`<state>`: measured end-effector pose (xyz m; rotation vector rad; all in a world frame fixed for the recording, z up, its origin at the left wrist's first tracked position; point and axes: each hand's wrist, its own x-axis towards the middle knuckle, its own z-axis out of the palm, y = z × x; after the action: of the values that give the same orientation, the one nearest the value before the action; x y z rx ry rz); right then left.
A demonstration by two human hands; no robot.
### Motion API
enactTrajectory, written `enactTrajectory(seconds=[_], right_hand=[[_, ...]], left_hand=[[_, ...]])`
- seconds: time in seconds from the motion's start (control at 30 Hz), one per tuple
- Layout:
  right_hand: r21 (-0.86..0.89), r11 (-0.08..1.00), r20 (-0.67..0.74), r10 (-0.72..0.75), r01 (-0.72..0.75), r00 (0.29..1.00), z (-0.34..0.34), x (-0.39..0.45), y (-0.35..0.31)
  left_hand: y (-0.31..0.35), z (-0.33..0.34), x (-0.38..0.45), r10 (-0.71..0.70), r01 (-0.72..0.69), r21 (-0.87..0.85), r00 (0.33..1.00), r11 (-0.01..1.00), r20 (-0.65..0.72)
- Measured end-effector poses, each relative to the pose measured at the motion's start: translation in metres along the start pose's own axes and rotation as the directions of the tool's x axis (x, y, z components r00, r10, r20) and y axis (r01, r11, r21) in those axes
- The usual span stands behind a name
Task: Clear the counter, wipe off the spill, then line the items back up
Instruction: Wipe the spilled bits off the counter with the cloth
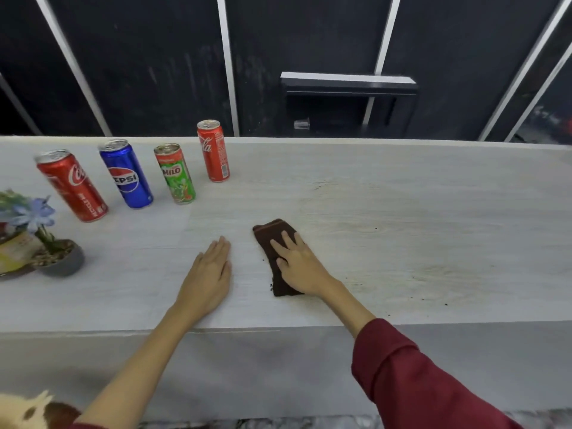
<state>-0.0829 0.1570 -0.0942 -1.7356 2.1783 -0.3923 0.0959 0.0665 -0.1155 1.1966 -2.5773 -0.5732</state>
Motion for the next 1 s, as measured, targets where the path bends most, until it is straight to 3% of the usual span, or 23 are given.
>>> enactTrajectory(seconds=[0.13,0.23,0.37,0.47,0.53,0.67,0.87,1.0], right_hand=[[0.097,0.995,-0.075,0.018,-0.01,0.997,0.0,-0.024,0.016],[0.186,0.976,-0.172,0.148,-0.115,0.974,-0.003,-0.027,0.025],[0.258,0.947,-0.166,0.239,-0.192,0.957,-0.003,-0.004,-0.003],[0.183,0.973,-0.147,0.169,-0.141,0.975,0.02,-0.001,-0.044],[0.037,0.997,-0.253,0.079,-0.072,0.964,0.042,-0.012,-0.059],[-0.045,0.995,-0.314,0.073,-0.092,0.947,0.045,-0.039,-0.037],[-0.025,0.938,-0.392,0.309,-0.346,0.867,0.011,-0.055,0.04],[-0.021,0.883,-0.374,0.428,-0.469,0.823,-0.011,-0.021,0.054]], left_hand=[[-0.015,-0.01,-0.001,0.075,-0.074,-0.009,0.994,0.997,0.085],[-0.019,-0.01,-0.004,0.111,-0.113,0.019,0.992,0.993,0.066],[-0.02,-0.007,-0.001,0.127,-0.129,0.025,0.99,0.991,0.063],[-0.023,-0.008,0.0,0.137,-0.138,0.012,0.989,0.99,0.056],[-0.024,-0.008,-0.001,0.14,-0.141,0.016,0.989,0.99,0.049],[-0.024,-0.008,-0.002,0.146,-0.148,0.026,0.988,0.989,0.056],[-0.023,-0.007,-0.004,0.146,-0.148,0.039,0.988,0.988,0.047],[-0.022,-0.006,-0.003,0.134,-0.136,0.065,0.99,0.989,0.034]])
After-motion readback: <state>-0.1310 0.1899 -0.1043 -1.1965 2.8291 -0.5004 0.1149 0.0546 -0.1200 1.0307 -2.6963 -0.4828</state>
